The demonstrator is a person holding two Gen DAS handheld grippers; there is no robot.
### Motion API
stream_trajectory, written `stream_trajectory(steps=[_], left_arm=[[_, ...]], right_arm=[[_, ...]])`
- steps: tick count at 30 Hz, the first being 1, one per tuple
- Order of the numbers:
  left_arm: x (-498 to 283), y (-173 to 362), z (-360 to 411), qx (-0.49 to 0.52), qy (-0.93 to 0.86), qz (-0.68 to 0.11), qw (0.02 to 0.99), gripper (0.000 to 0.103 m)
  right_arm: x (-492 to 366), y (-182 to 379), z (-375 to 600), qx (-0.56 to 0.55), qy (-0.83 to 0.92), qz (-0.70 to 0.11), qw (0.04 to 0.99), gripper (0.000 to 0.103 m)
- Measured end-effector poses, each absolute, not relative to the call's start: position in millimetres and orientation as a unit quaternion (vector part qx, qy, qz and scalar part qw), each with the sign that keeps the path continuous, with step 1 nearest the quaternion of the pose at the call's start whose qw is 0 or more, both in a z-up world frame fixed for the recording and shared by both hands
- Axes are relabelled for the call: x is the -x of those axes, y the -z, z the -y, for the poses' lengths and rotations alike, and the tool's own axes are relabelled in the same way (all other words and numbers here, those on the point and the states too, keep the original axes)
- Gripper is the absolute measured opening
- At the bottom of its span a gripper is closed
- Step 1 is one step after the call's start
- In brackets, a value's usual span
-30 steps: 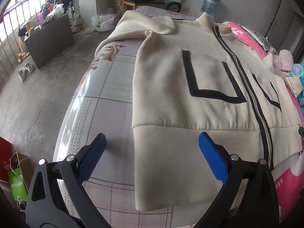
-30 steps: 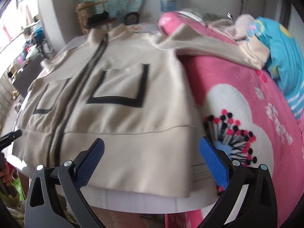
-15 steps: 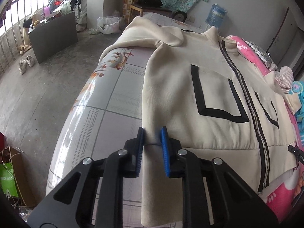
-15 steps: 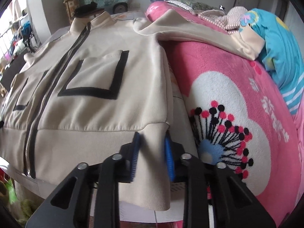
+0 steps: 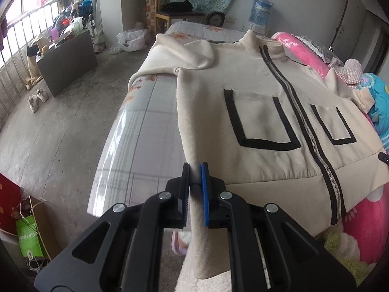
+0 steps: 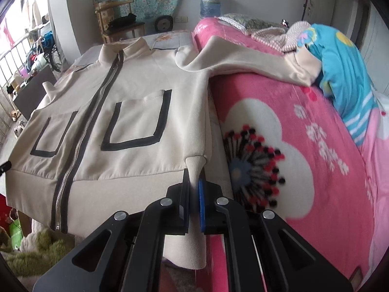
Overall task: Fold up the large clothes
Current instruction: 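Lift the sleeve with the left tool and fold it across the jacket front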
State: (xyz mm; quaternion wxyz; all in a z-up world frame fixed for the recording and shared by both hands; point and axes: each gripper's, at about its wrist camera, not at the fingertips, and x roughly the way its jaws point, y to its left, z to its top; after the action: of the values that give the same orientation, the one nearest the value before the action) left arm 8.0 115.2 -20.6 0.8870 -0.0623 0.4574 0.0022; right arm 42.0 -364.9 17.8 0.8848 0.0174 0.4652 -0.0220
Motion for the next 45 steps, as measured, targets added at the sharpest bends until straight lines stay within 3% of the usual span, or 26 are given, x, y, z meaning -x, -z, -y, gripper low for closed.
stream_trajectory(steps=[3,5,6,8,12,16,24,31,40,45], left_arm=[[-4,30,-127,0.096,-0.011,-0.467,0.879,0.015],[-5,27,-134,0.115,-0.011,-0.462,0.879,0.021],[-5,22,-137,0.121,-0.011,-0.454,0.883,0.026],[-8,11,-146,0.124,-0.016,-0.431,0.894,0.049],[-27,-7,-163,0.132,-0.031,-0.402,0.906,0.065],[-54,-15,-192,0.181,-0.045,-0.392,0.901,0.074],[-130,14,-293,0.345,-0.043,-0.406,0.845,0.08],[-189,128,-372,0.588,0.002,-0.426,0.687,0.08],[-219,256,-367,0.767,0.064,-0.405,0.493,0.081],[-251,284,-360,0.778,0.062,-0.414,0.469,0.079]], right_arm=[[-35,-10,369,-0.024,0.025,-0.475,0.88,0.02],[-33,-15,370,-0.023,0.034,-0.47,0.882,0.045],[-33,-24,369,-0.025,0.032,-0.458,0.888,0.05],[-37,-41,363,-0.026,0.02,-0.433,0.901,0.068],[-63,-64,328,-0.007,-0.03,-0.394,0.919,0.081],[-101,-63,274,0.025,-0.082,-0.388,0.918,0.089],[-177,-35,158,0.078,-0.172,-0.421,0.887,0.093],[-220,0,91,0.126,-0.201,-0.446,0.863,0.093],[-248,38,70,0.153,-0.186,-0.485,0.841,0.093],[-262,44,76,0.122,-0.177,-0.495,0.842,0.093]])
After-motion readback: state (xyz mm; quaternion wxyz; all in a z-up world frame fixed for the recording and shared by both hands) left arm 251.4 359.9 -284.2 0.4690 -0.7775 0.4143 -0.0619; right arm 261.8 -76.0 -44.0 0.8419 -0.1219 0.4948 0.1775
